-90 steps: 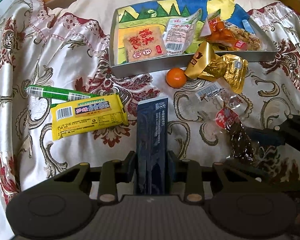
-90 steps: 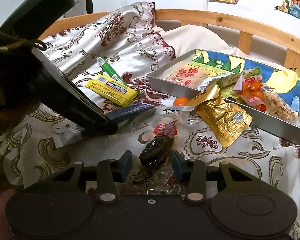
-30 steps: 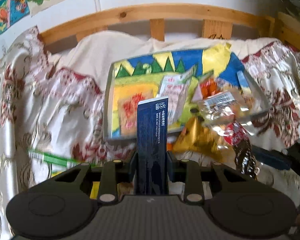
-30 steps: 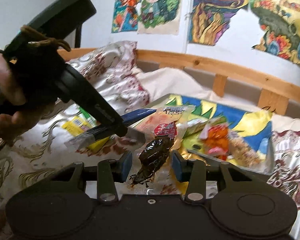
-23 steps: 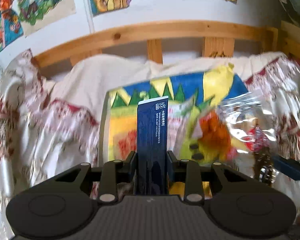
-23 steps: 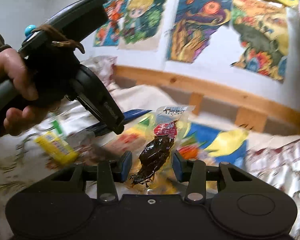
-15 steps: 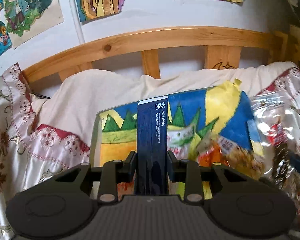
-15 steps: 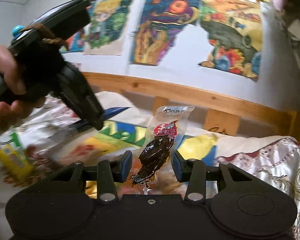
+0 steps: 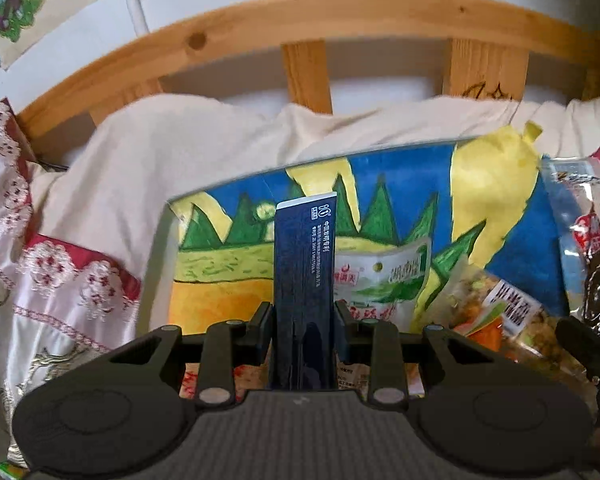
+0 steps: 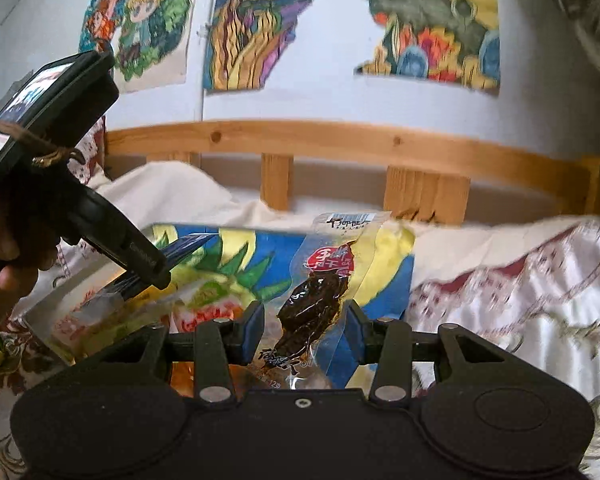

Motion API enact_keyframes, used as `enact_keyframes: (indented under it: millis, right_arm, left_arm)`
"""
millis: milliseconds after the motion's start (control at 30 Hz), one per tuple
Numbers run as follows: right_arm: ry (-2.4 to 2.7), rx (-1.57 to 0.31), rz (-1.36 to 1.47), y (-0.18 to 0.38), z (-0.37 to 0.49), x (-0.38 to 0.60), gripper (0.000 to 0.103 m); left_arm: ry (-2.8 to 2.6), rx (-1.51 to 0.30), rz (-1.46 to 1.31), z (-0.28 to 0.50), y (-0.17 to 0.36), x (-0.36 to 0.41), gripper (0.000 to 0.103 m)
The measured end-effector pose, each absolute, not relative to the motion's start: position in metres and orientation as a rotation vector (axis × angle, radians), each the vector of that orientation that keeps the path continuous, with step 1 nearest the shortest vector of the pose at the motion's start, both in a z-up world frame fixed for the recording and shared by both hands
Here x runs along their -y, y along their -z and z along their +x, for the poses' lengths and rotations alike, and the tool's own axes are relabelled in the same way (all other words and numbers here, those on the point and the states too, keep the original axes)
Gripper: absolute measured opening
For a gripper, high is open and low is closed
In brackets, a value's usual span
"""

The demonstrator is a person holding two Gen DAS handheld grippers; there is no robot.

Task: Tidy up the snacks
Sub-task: 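Carry blue box over tray and open left tool while right tool carries snack bag there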

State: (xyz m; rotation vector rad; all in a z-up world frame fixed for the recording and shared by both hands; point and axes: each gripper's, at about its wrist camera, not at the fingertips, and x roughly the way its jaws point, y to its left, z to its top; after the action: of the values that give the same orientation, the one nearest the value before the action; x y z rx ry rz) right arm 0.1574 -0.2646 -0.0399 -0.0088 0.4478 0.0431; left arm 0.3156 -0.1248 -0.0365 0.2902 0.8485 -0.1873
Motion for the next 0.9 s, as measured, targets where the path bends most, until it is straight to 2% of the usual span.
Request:
enact_keyframes:
  millis: [533,633,900]
  right_arm:
    - [-0.07,-0.54,0.08,0.052,0.175,0.267,0.047]
    - [-0.071,-0.539,0.08,0.051,0.174,0.266,0.052]
    - [-0.058,-0.525,0.088,0.046,0.173,0.267,0.069]
  left_arm:
    - [0.179,-0.845,0.311,0.321,0.053,0.135,0.037]
    - [0.174,-0.839,0.328,0.32,0.051,0.137,0.041]
    - [0.152,-0.83,0.253,0.316,0.042,0.126,0.062]
